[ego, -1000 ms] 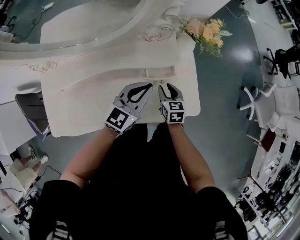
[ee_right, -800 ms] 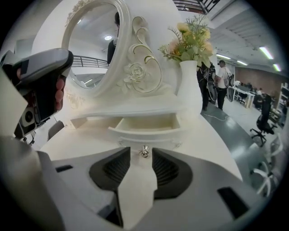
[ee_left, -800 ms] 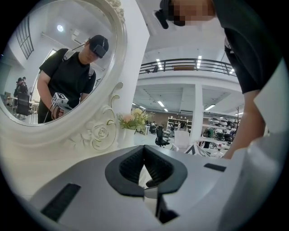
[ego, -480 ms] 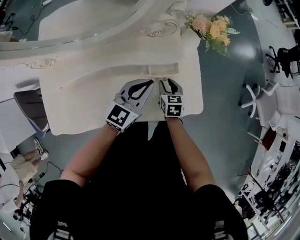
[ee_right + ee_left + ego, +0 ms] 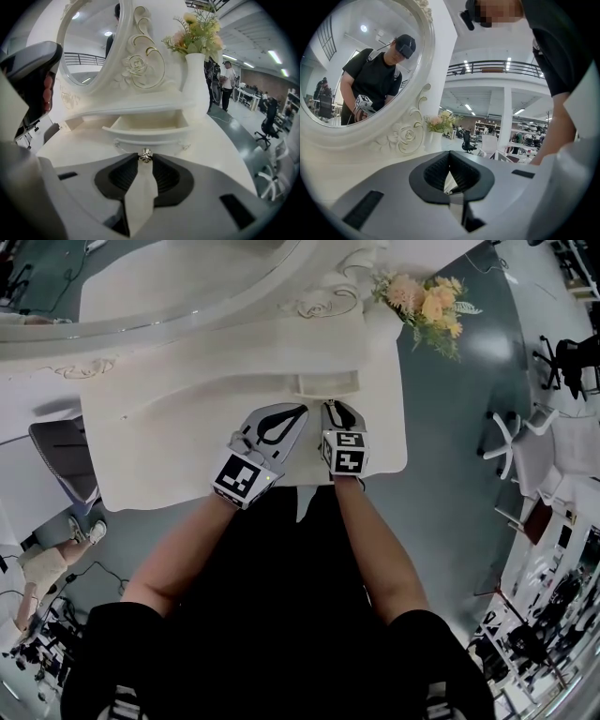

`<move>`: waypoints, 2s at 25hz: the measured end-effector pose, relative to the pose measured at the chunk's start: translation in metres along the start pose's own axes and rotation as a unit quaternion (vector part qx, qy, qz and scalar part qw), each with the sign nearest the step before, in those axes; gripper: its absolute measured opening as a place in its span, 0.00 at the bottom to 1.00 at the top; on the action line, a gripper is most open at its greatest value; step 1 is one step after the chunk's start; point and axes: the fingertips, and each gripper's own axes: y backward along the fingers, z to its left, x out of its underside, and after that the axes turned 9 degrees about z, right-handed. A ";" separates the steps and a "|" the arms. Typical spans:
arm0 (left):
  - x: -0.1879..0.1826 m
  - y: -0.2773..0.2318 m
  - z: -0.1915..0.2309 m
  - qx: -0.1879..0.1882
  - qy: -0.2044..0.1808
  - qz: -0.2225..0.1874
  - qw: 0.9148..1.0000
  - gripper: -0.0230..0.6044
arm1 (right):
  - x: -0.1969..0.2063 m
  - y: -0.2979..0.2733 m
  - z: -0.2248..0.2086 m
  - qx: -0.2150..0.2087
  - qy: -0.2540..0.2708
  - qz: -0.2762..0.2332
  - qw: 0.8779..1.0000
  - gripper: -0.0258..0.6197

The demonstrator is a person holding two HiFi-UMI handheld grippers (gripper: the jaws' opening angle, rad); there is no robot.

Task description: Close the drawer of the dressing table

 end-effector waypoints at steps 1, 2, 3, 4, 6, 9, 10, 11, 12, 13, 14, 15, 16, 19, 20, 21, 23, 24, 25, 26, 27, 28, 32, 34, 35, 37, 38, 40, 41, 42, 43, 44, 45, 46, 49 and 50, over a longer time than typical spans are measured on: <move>0.000 0.000 0.001 -0.001 0.000 0.000 1.000 0.03 | 0.000 0.000 0.000 0.000 -0.001 -0.001 1.000 0.19; 0.000 0.000 0.002 -0.003 0.000 -0.001 1.000 0.03 | -0.001 0.000 -0.001 0.001 -0.002 -0.001 1.000 0.19; -0.001 0.000 0.003 -0.003 0.000 -0.001 1.000 0.03 | -0.001 0.000 -0.001 0.002 -0.002 -0.002 1.000 0.19; -0.001 0.000 0.003 -0.004 0.001 -0.001 1.000 0.03 | -0.002 0.000 -0.001 0.002 -0.003 -0.003 1.000 0.19; -0.001 -0.001 0.004 -0.005 0.003 -0.001 1.000 0.03 | -0.006 -0.001 -0.001 0.000 -0.002 -0.006 1.000 0.19; -0.002 -0.002 0.005 -0.006 0.003 -0.001 1.000 0.03 | -0.012 -0.003 -0.002 -0.002 0.000 -0.007 1.000 0.19; -0.002 -0.003 0.005 -0.007 0.004 -0.001 1.000 0.03 | -0.013 -0.004 -0.002 -0.002 0.000 -0.006 1.000 0.19; -0.002 -0.003 0.006 -0.007 0.005 0.000 1.000 0.03 | -0.014 -0.005 -0.003 -0.002 0.001 -0.006 1.000 0.19; -0.001 -0.004 0.006 -0.007 0.006 0.001 1.000 0.03 | -0.015 -0.006 -0.004 -0.002 0.001 -0.006 1.000 0.19; -0.001 -0.005 0.008 -0.007 0.007 0.002 1.000 0.03 | -0.017 -0.006 -0.004 -0.001 0.002 -0.006 1.000 0.19; -0.001 -0.006 0.009 -0.007 0.008 0.002 1.000 0.03 | -0.018 -0.007 -0.005 -0.001 0.002 -0.006 1.000 0.19; -0.002 -0.007 0.010 -0.007 0.008 0.000 1.000 0.03 | -0.019 -0.008 -0.006 0.000 0.003 -0.006 1.000 0.19; -0.004 -0.008 0.012 -0.008 0.007 -0.002 1.000 0.03 | -0.021 -0.009 -0.006 0.000 0.004 -0.007 1.000 0.19; -0.006 -0.009 0.016 -0.010 0.011 -0.004 1.000 0.03 | -0.025 -0.012 -0.007 0.000 0.005 -0.009 1.000 0.19; -0.005 -0.010 0.018 -0.010 0.013 -0.004 1.000 0.03 | -0.026 -0.013 -0.007 0.000 0.006 -0.009 1.000 0.19; -0.005 -0.010 0.019 -0.011 0.015 -0.003 1.000 0.03 | -0.028 -0.014 -0.007 0.000 0.006 -0.010 1.000 0.19; -0.004 -0.011 0.021 -0.011 0.016 -0.002 1.000 0.03 | -0.032 -0.017 -0.007 -0.001 0.005 -0.011 1.000 0.19; -0.004 -0.011 0.022 -0.012 0.017 -0.002 1.000 0.03 | -0.034 -0.018 -0.007 -0.002 0.004 -0.011 1.000 0.19; -0.004 -0.011 0.023 -0.012 0.019 -0.001 1.000 0.03 | -0.036 -0.019 -0.007 -0.002 0.003 -0.012 1.000 0.19; -0.004 -0.011 0.024 -0.013 0.021 -0.001 1.000 0.03 | -0.038 -0.020 -0.007 -0.002 0.003 -0.011 1.000 0.19; -0.004 -0.011 0.025 -0.013 0.022 -0.001 1.000 0.03 | -0.039 -0.021 -0.007 -0.002 0.004 -0.011 1.000 0.19; -0.004 -0.011 0.026 -0.014 0.022 0.000 1.000 0.03 | -0.040 -0.022 -0.007 -0.001 0.004 -0.011 1.000 0.19; -0.007 -0.012 0.031 -0.016 0.020 0.000 1.000 0.03 | -0.048 -0.027 -0.009 -0.002 0.006 -0.012 1.000 0.19; -0.007 -0.013 0.033 -0.017 0.023 0.000 1.000 0.03 | -0.052 -0.029 -0.009 -0.002 0.007 -0.013 1.000 0.19; -0.006 -0.013 0.033 -0.018 0.025 0.001 1.000 0.03 | -0.053 -0.030 -0.010 -0.002 0.008 -0.013 1.000 0.19; -0.006 -0.013 0.034 -0.019 0.025 0.002 0.999 0.03 | -0.054 -0.031 -0.010 -0.002 0.009 -0.012 1.000 0.19; -0.007 -0.012 0.034 -0.020 0.025 0.001 0.999 0.03 | -0.054 -0.032 -0.010 -0.003 0.010 -0.011 1.000 0.19; -0.007 -0.011 0.035 -0.023 0.026 0.002 0.999 0.03 | -0.055 -0.033 -0.010 -0.004 0.010 -0.010 1.000 0.20; -0.007 -0.011 0.035 -0.025 0.028 0.003 0.999 0.03 | -0.056 -0.033 -0.010 -0.005 0.010 -0.010 1.000 0.19; -0.007 -0.010 0.036 -0.027 0.029 0.003 0.999 0.03 | -0.056 -0.033 -0.010 -0.005 0.010 -0.010 1.000 0.20; -0.007 -0.010 0.037 -0.029 0.030 0.002 0.999 0.03 | -0.057 -0.034 -0.010 -0.005 0.010 -0.011 1.000 0.20; -0.008 -0.009 0.037 -0.030 0.030 0.002 0.999 0.03 | -0.058 -0.034 -0.011 -0.005 0.010 -0.011 1.000 0.19; -0.008 -0.009 0.037 -0.032 0.029 0.001 0.999 0.03 | -0.060 -0.035 -0.011 -0.005 0.010 -0.012 1.000 0.20; -0.009 -0.008 0.037 -0.033 0.029 0.001 0.999 0.03 | -0.061 -0.035 -0.012 -0.006 0.009 -0.013 1.000 0.20; -0.010 -0.006 0.037 -0.039 0.030 0.000 0.999 0.03 | -0.061 -0.037 -0.013 -0.011 0.009 -0.012 1.000 0.20; -0.011 -0.004 0.037 -0.041 0.030 -0.001 0.999 0.03 | -0.061 -0.037 -0.013 -0.011 0.009 -0.012 1.000 0.20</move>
